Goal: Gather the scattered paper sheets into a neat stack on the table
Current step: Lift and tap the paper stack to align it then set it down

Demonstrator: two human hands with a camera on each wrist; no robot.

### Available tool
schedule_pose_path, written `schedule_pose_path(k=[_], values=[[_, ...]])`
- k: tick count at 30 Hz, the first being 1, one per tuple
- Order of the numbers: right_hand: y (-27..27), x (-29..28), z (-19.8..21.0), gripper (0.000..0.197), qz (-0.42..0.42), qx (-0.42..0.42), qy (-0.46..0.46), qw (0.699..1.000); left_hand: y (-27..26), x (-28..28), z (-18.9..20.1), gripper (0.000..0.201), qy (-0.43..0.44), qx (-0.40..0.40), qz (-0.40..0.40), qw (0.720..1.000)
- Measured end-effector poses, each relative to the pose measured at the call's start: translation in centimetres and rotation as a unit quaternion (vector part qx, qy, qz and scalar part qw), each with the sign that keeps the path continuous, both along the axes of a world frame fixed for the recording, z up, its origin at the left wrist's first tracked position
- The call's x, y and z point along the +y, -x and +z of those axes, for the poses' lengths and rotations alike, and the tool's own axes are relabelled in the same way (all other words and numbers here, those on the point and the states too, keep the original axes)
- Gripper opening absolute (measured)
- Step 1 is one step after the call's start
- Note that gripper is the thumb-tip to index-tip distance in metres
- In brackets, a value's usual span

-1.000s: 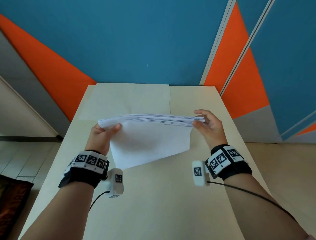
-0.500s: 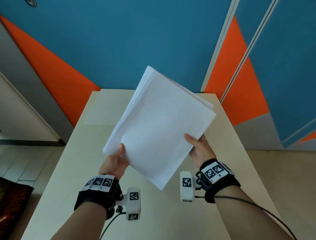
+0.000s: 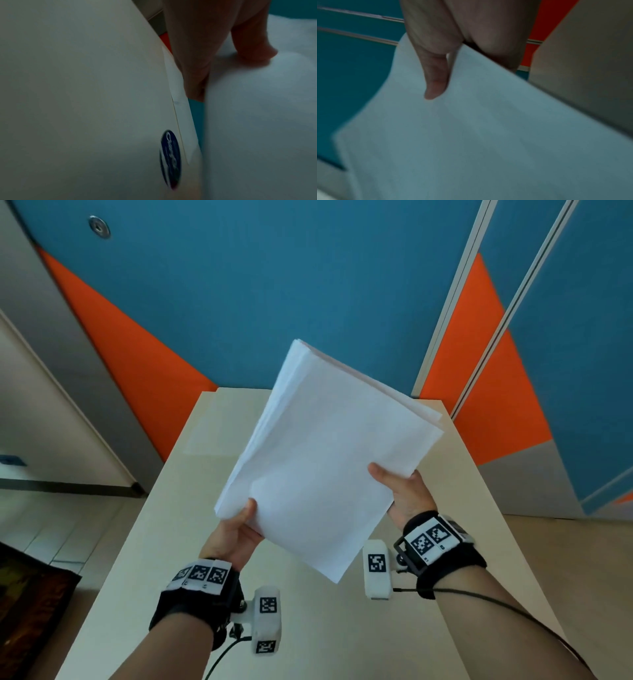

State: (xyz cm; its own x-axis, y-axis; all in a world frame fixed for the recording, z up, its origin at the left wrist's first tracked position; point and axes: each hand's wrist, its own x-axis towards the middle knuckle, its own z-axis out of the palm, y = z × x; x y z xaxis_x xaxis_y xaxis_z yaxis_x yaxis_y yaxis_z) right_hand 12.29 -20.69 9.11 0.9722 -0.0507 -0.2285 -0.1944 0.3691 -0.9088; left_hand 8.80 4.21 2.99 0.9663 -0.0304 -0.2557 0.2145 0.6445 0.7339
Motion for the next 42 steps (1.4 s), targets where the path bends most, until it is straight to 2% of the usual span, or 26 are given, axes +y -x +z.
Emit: schedule_pose_path(k=[1, 3, 4, 5, 7, 8, 10, 13, 15, 17, 20, 21, 23, 26, 28, 30, 32, 37, 39, 42], values=[[-0.2, 0.1, 0.6, 0.083, -0.014, -0.017, 0.026, 0.999, 0.0, 0.7, -0.1, 0.027, -0.042, 0.013, -0.002, 0.999], [-0.2, -0.1, 2.4, 0.035, -0.013, -0.056, 0.073, 0.996, -0.4, 2.3, -0.6, 0.045, -0.16, 0.039, -0.014, 0.986], [-0.1, -0.3, 3.3, 0.021, -0.004, -0.07, 0.097, 0.993, -0.6, 2.8, -0.4, 0.056, -0.223, 0.033, -0.027, 0.974], [0.0, -0.6, 3.9, 0.023, 0.005, -0.086, 0.119, 0.989, -0.9, 3.1, 0.1, 0.07, -0.274, 0.016, -0.047, 0.96], [0.2, -0.8, 4.3, 0.026, 0.036, -0.104, 0.171, 0.979, -1.8, 2.9, 1.4, 0.093, -0.291, -0.042, -0.081, 0.952], [0.4, -0.6, 4.1, 0.025, 0.057, -0.102, 0.194, 0.974, -2.1, 2.3, 2.6, 0.092, -0.275, -0.072, -0.081, 0.955], [0.9, -0.2, 3.6, 0.024, 0.072, -0.097, 0.218, 0.968, -2.8, 0.7, 4.7, 0.069, -0.261, -0.113, -0.045, 0.958], [0.9, -0.1, 3.3, 0.024, 0.018, -0.113, 0.195, 0.974, -3.3, -1.1, 7.2, 0.023, -0.248, -0.144, 0.007, 0.958], [0.8, -0.3, 3.5, 0.023, -0.007, -0.125, 0.175, 0.977, -3.4, -1.5, 7.9, 0.015, -0.239, -0.159, 0.012, 0.958], [0.8, -0.2, 3.4, 0.024, -0.021, -0.118, 0.175, 0.977, -3.4, -1.6, 7.7, 0.018, -0.242, -0.162, 0.001, 0.957], [1.6, -0.1, 2.2, 0.028, -0.017, -0.084, 0.186, 0.979, -2.9, -1.9, 6.1, 0.055, -0.272, -0.146, -0.006, 0.951], [2.0, 0.0, 1.9, 0.031, -0.02, -0.081, 0.168, 0.982, -2.7, -2.1, 5.7, 0.061, -0.278, -0.144, 0.004, 0.95], [2.5, -0.1, 1.6, 0.032, -0.048, -0.093, 0.113, 0.988, -2.5, -2.7, 5.8, 0.053, -0.276, -0.166, 0.038, 0.946], [2.4, 0.3, 2.4, 0.007, -0.111, -0.127, 0.11, 0.979, -2.3, -3.9, 7.3, 0.033, -0.269, -0.175, 0.117, 0.94], [1.8, 0.9, 2.9, 0.025, -0.163, -0.146, 0.126, 0.968, -2.4, -4.7, 8.4, 0.027, -0.266, -0.146, 0.163, 0.939], [1.5, 1.4, 3.4, 0.026, -0.201, -0.15, 0.136, 0.958, -2.8, -5.3, 9.1, 0.031, -0.253, -0.118, 0.191, 0.941], [1.3, 1.6, 3.4, 0.015, -0.22, -0.155, 0.146, 0.952, -3.4, -5.5, 9.1, 0.032, -0.251, -0.098, 0.204, 0.941], [1.4, 1.2, 3.2, 0.011, -0.238, -0.195, 0.164, 0.937, -3.8, -5.0, 8.9, 0.033, -0.275, -0.077, 0.193, 0.939], [1.4, 1.0, 3.1, 0.002, -0.214, -0.205, 0.181, 0.938, -3.6, -5.0, 9.0, 0.023, -0.282, -0.084, 0.188, 0.937], [1.4, 1.0, 2.9, 0.013, -0.195, -0.207, 0.196, 0.938, -3.7, -4.9, 9.1, 0.02, -0.27, -0.087, 0.179, 0.942]])
